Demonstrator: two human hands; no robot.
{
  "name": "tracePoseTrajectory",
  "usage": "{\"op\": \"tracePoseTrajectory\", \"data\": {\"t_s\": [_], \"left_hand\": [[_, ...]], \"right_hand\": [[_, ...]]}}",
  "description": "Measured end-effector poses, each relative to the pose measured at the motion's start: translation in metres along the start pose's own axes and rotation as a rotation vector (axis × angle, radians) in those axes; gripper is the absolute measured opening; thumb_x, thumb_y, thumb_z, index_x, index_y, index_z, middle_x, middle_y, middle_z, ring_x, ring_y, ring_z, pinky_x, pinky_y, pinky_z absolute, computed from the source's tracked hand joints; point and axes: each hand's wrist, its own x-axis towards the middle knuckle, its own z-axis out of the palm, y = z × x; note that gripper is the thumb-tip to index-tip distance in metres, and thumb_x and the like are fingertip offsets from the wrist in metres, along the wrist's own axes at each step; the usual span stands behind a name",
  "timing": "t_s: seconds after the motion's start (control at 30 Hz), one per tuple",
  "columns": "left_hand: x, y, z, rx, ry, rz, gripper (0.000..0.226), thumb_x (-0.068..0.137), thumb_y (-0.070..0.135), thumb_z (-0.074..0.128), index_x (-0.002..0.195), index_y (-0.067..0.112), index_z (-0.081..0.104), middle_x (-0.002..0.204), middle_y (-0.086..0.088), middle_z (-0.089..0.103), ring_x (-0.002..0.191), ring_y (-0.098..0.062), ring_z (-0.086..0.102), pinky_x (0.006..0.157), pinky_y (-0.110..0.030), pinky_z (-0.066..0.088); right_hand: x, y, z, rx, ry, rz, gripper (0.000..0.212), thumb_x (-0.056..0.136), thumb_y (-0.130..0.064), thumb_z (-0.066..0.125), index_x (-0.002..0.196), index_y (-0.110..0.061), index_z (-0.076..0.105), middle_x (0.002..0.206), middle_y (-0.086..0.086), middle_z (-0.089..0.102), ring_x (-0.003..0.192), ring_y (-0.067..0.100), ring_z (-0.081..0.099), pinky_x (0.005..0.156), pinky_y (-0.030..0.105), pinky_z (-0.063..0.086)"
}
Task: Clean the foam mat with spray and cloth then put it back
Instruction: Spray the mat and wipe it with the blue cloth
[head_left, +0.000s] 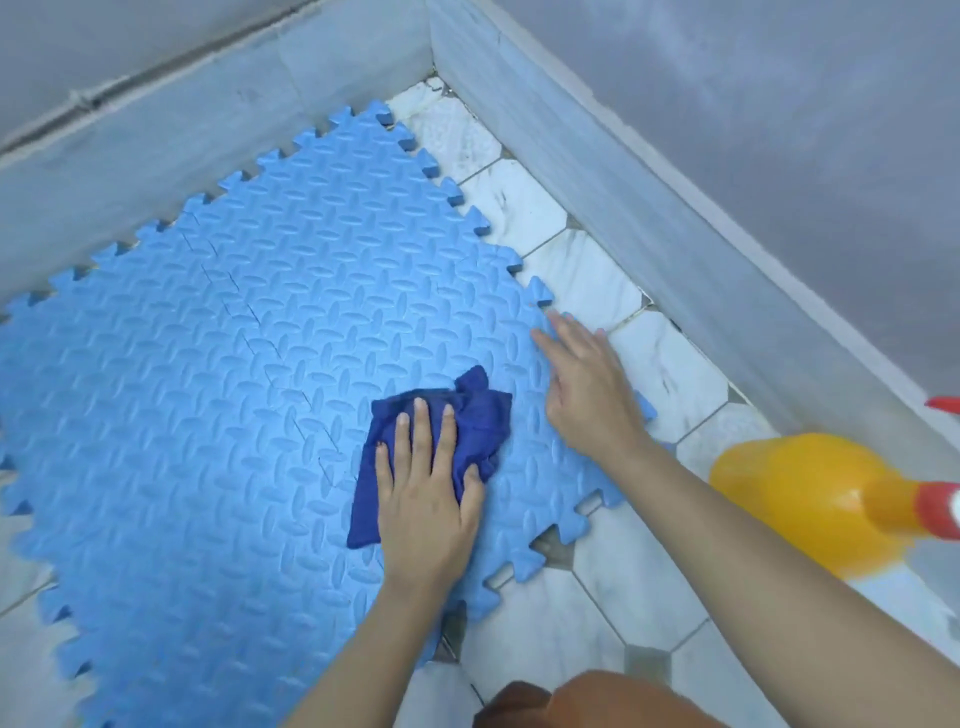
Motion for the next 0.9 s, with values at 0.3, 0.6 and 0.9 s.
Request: {"op": "tracePoseTrajectory", "data": {"t_s": [0.3,0.6,0.9], "left_hand": [[0.096,0.043,-0.003,0.038,0.039,0.118,0.064,0.089,0.043,0.027,0.15,0.022,0.029,0.158,-0.007,0.022,0.146,-0.026,0.017,0.117,-0.045,0.009],[0.135,0.052,-0.004,0.036,0.042,0.198,0.062,0.093,0.043,0.027,0.152,0.022,0.022,0.16,-0.006,0.015,0.147,-0.025,0.01,0.118,-0.045,0.005],[-0.016,0.032,0.021,0.106,-0.029,0.369,0.064,0.086,0.042,0.04,0.148,0.025,0.034,0.157,-0.003,0.025,0.145,-0.023,0.022,0.117,-0.047,0.016]], "right_hand": [[-0.066,0.042,0.011,0.021,0.235,0.195,0.052,0.096,-0.016,0.033,0.147,-0.02,0.043,0.15,0.004,0.047,0.143,0.026,0.035,0.121,0.049,0.016],[-0.068,0.046,0.015,0.009,0.244,0.165,0.054,0.094,-0.013,0.037,0.147,-0.018,0.043,0.148,0.005,0.048,0.143,0.028,0.036,0.12,0.05,0.02],[-0.066,0.044,0.013,0.004,0.205,0.176,0.051,0.098,-0.017,0.033,0.148,-0.02,0.041,0.149,0.004,0.047,0.144,0.027,0.035,0.121,0.048,0.018]]}}
